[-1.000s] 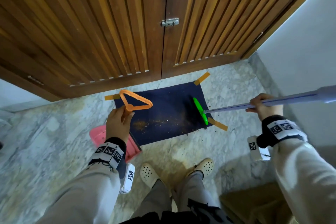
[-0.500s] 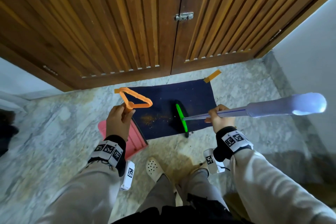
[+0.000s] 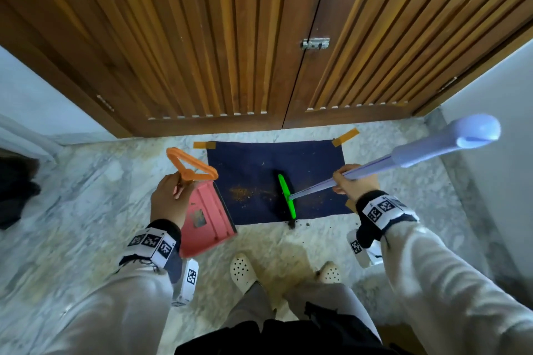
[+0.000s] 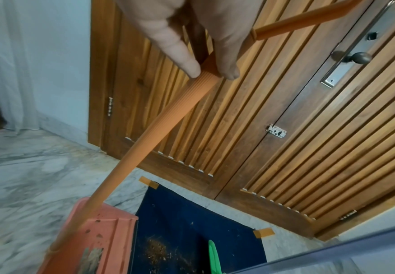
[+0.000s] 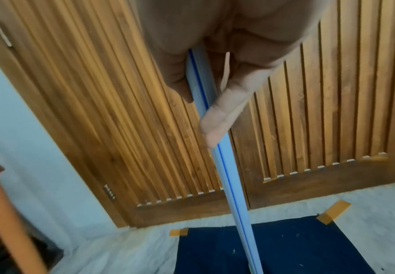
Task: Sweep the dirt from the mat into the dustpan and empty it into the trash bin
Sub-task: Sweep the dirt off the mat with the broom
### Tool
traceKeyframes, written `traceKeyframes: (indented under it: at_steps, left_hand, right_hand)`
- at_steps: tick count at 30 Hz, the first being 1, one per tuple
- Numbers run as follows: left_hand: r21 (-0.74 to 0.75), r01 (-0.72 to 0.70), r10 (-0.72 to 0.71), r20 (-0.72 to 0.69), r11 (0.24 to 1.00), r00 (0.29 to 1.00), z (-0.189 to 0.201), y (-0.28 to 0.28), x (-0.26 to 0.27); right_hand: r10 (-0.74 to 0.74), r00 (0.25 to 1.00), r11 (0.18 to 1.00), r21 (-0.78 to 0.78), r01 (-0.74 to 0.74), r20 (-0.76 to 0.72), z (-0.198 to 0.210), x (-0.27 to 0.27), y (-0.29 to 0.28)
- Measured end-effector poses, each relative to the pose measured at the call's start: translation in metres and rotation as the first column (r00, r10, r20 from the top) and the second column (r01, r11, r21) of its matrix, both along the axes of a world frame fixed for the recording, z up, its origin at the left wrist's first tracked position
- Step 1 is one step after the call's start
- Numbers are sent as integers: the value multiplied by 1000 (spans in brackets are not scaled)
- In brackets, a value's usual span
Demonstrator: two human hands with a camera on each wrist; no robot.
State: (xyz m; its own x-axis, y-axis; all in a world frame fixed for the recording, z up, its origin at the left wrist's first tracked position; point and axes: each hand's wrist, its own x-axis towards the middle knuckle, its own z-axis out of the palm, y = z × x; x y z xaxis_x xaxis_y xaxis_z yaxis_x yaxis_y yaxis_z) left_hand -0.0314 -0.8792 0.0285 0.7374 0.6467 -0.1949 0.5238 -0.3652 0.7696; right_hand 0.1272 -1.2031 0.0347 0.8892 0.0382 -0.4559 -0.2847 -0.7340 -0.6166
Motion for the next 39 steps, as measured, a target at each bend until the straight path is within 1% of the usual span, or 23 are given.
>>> traceKeyframes:
  at_steps: [2, 4, 7, 9, 12, 14, 16, 18, 20, 21, 22, 23, 25, 27, 28, 30, 31, 32, 33, 35, 37, 38, 39]
  left_hand:
    - [-33, -16, 16, -5, 999, 1000, 3, 1, -9]
    - [-39, -40, 40, -16, 998, 999, 7, 0, -18]
    - [59, -76, 77, -23, 995, 997, 17, 1, -30]
    - [99, -90, 91, -3, 991, 996, 23, 4, -40]
    - [160, -128, 130, -8, 979, 991, 28, 8, -58]
    - [203, -138, 144, -11, 969, 990, 33, 5, -68]
    - [233, -135, 137, 9, 963, 990, 39, -2, -72]
    - [249, -143, 144, 14, 958, 989, 39, -10, -76]
    - [235, -159, 161, 9, 959, 987, 35, -20, -77]
    - [216, -160, 163, 8, 963, 987, 32, -27, -77]
    - [197, -155, 157, 6, 968, 988, 29, -35, -77]
    - [182, -148, 150, 3, 972, 989, 24, -43, -76]
    - [145, -135, 138, -13, 980, 990, 13, -61, -78]
    - [118, -132, 137, -31, 984, 990, 3, -75, -81]
    - [121, -144, 150, -43, 982, 988, -1, -79, -83]
    - [140, -179, 189, -67, 974, 980, -4, -83, -88]
    - [140, -188, 199, -73, 972, 977, -4, -83, -89]
    - [140, -190, 202, -77, 972, 976, -4, -82, -89]
    - [143, -185, 198, -82, 972, 977, -3, -79, -89]
    - [138, -176, 189, -90, 975, 978, -5, -73, -89]
    - [117, -189, 199, -82, 975, 977, -9, -65, -91]
    - [116, -194, 204, -79, 974, 976, -11, -61, -93]
    - [119, -196, 205, -76, 973, 976, -13, -57, -94]
  right_hand:
    - [136, 988, 985, -99, -143, -78, 3, -9, -6]
    - [308, 943, 926, -187, -328, -128, 12, -19, -9]
    - [533, 846, 818, -247, -520, -13, 23, -20, -21]
    - [589, 808, 770, -292, -567, -14, 33, -7, -31]
    - [661, 750, 725, -270, -634, 17, 45, 20, -49]
    - [689, 723, 696, -320, -643, 43, 51, 31, -63]
    - [667, 742, 711, -359, -605, 69, 50, 37, -79]
    - [624, 777, 761, -294, -579, 82, 42, 38, -85]
    - [564, 825, 810, -174, -560, -32, 29, 32, -84]
    - [594, 803, 777, -219, -589, -51, 17, 29, -84]
    - [543, 834, 812, -191, -552, -99, 10, 23, -87]
    - [509, 858, 844, -154, -513, -71, -1, 19, -90]
    - [475, 871, 880, -84, -468, 125, -20, 11, -98]
    - [470, 875, 880, 13, -475, 114, -42, 2, -111]
    - [491, 857, 865, 30, -501, 158, -57, -1, -117]
    - [497, 864, 861, 80, -503, 76, -58, -15, -113]
    - [462, 884, 881, 78, -466, 70, -52, -17, -109]
    - [423, 905, 905, 40, -424, 47, -54, -14, -107]
    - [430, 903, 903, 2, -430, 16, -55, -15, -101]
    - [295, 951, 956, 39, -292, -91, -61, -22, -93]
    - [164, 984, 984, 53, -167, 69, -62, -32, -81]
    - [82, 990, 994, 58, -89, 118, -60, -38, -73]
    - [8, 993, 998, 55, -15, 120, -60, -44, -65]
